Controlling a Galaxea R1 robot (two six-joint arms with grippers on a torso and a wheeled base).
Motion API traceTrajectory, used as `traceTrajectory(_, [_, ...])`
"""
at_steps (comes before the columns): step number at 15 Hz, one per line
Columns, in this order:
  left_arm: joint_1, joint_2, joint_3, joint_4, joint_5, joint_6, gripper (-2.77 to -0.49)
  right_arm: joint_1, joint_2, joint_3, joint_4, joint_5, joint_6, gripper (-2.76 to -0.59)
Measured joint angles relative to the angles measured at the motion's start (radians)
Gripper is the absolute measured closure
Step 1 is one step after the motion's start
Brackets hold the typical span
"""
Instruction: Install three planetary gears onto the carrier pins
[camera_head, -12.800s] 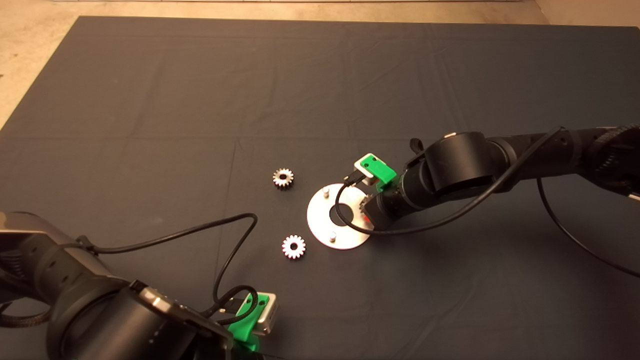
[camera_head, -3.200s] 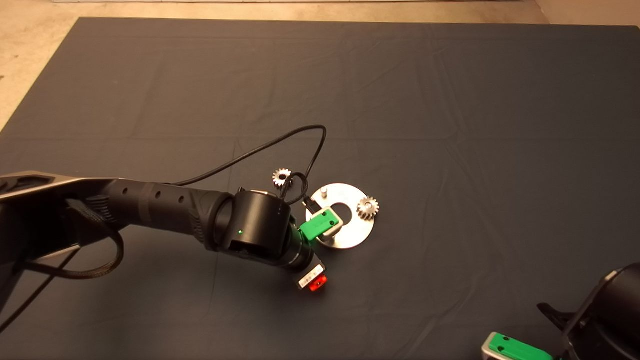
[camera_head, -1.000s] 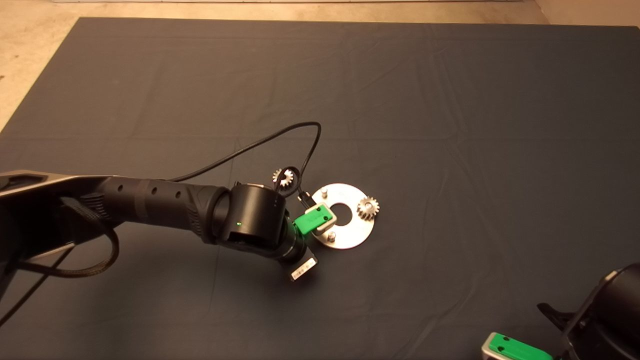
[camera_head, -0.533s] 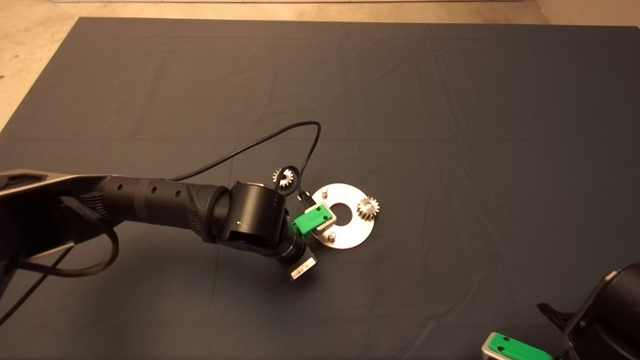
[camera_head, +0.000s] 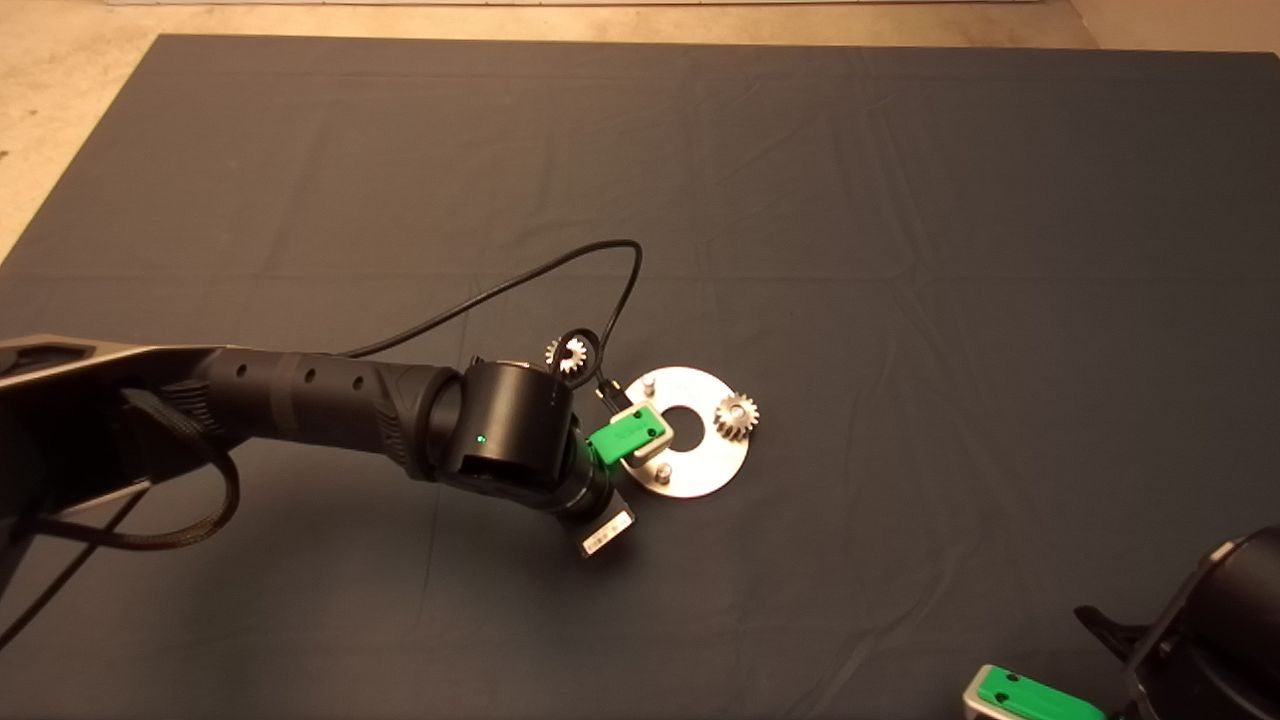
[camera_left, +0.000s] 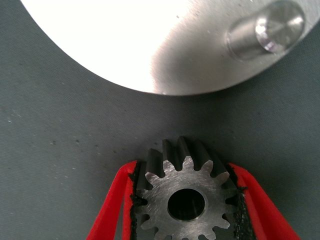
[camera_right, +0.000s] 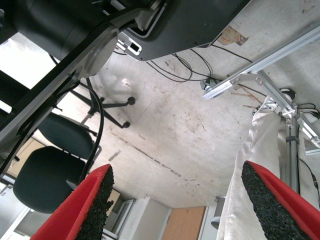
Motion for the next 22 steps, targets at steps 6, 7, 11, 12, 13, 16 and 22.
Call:
traceTrajectory(6, [-0.06,-0.002,-0.019,-0.055,0.001,0.003,-0.85,0.0,0.0,0.0,0.0,0.0,0.0,-1.89])
traceTrajectory(7, [-0.066,-0.002,-0.021,-0.064,0.001,0.003,-0.84,0.0,0.0,0.0,0.0,0.0,0.0,-1.89])
traceTrajectory(11, [-0.1,-0.001,-0.028,-0.164,0.001,0.003,-0.83,0.0,0.0,0.0,0.0,0.0,0.0,-1.89])
traceTrajectory(12, [-0.12,0.0,-0.028,-0.193,0.001,0.003,-0.83,0.0,0.0,0.0,0.0,0.0,0.0,-1.89])
traceTrajectory(13, [-0.141,0.003,-0.03,-0.215,0.0,0.003,-0.83,0.0,0.001,0.0,0.0,0.0,0.0,-1.89])
traceTrajectory(16, [-0.187,0.018,-0.041,-0.243,0.002,0.003,-0.82,0.0,0.001,0.0,0.0,0.0,0.0,-1.89])
traceTrajectory(22, [-0.204,0.106,-0.085,-0.259,0.0,-0.03,-0.82,0.0,0.004,0.0,0.0,0.0,0.0,-1.89])
